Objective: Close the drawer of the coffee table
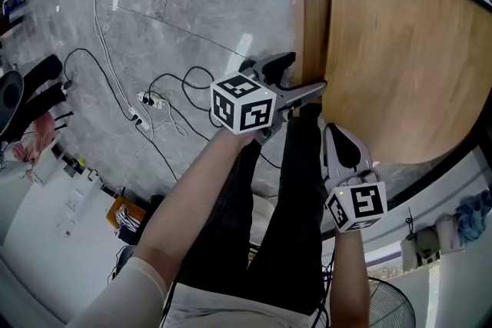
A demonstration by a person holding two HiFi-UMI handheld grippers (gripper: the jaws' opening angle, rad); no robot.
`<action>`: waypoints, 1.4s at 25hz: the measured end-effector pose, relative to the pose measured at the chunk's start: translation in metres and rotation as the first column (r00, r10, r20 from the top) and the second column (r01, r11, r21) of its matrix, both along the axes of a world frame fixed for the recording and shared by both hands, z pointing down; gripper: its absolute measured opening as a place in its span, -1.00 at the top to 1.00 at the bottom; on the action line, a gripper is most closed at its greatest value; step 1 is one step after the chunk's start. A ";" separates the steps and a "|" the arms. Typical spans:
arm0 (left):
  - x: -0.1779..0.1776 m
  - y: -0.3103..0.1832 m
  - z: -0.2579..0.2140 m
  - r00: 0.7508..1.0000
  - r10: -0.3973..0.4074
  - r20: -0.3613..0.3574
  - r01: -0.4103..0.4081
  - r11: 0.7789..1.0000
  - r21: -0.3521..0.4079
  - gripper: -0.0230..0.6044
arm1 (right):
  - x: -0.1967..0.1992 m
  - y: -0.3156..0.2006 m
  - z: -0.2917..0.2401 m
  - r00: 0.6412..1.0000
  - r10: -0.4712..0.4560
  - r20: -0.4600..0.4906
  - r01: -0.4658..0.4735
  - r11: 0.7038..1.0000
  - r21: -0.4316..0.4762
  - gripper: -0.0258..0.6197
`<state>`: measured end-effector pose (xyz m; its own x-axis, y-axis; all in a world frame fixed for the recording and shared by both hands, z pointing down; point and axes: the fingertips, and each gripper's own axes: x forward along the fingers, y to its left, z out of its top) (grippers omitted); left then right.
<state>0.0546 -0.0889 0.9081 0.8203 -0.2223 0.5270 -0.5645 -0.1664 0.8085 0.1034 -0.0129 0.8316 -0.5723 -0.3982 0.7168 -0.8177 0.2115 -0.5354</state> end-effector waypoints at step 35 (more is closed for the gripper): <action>0.090 -0.008 0.000 0.992 0.064 -0.110 -0.066 0.998 -0.014 -0.35 | 0.041 0.010 0.015 0.997 0.044 0.062 -0.044 0.999 -0.002 0.89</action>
